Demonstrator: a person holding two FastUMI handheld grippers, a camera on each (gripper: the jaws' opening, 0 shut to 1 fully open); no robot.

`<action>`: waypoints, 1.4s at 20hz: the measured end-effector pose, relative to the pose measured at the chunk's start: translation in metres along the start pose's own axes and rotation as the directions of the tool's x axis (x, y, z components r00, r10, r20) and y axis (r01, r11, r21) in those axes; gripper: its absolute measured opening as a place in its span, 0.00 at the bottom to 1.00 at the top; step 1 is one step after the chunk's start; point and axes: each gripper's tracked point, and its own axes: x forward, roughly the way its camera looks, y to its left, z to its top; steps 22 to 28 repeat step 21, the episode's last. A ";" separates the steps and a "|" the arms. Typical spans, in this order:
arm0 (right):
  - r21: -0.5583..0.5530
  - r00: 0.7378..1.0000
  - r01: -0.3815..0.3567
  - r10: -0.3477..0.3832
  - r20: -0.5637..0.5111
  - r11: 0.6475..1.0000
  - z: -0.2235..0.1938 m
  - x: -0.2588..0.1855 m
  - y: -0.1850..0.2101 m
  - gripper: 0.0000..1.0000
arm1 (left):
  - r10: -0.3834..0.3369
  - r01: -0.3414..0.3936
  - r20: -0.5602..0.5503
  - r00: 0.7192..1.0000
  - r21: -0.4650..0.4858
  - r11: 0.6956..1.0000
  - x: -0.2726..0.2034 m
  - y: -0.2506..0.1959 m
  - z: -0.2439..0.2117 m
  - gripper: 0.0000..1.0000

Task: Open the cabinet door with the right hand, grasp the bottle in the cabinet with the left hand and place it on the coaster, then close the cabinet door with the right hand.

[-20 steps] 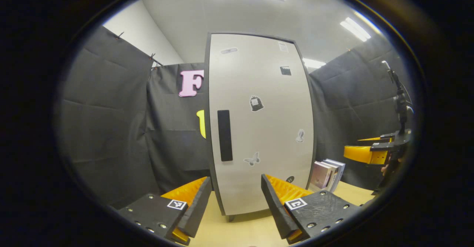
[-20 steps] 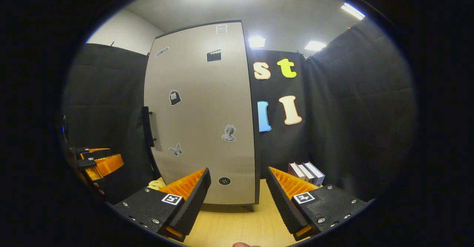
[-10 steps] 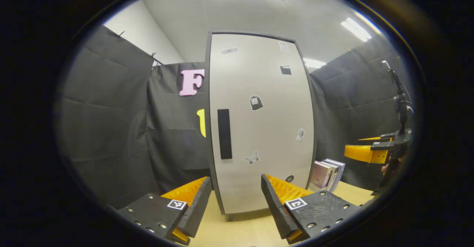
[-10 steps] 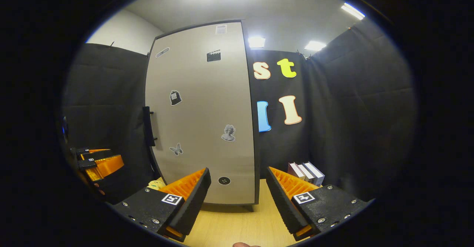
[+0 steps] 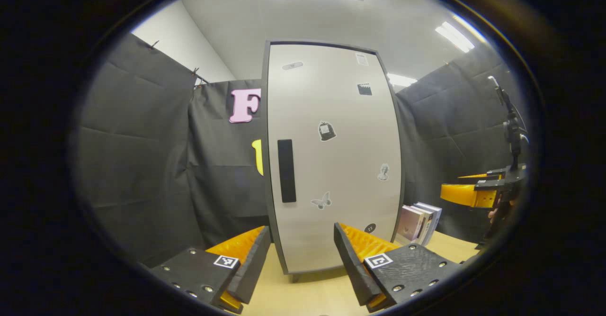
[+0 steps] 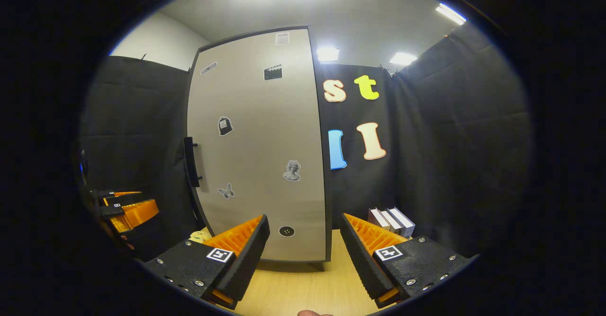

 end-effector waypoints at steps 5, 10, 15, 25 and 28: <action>0.000 1.000 -0.003 0.003 0.001 1.000 0.000 0.001 0.000 0.93 | 0.004 -0.004 -0.001 1.000 -0.003 1.000 0.001 0.001 -0.001 0.81; 0.000 1.000 -0.006 0.006 0.003 1.000 0.000 0.002 -0.001 0.93 | 0.006 -0.006 -0.001 1.000 -0.001 1.000 0.000 0.001 -0.001 0.81; 0.005 1.000 -0.012 0.012 0.004 1.000 0.002 0.001 0.001 0.93 | 0.009 -0.009 -0.003 1.000 0.004 1.000 0.001 0.001 -0.001 0.81; 0.007 1.000 -0.023 0.023 0.002 1.000 0.001 0.004 0.005 0.93 | 0.014 -0.014 0.000 1.000 0.011 1.000 0.001 0.001 -0.001 0.81; 0.007 1.000 -0.023 0.023 0.002 1.000 0.001 0.004 0.005 0.93 | 0.014 -0.014 0.000 1.000 0.011 1.000 0.001 0.001 -0.001 0.81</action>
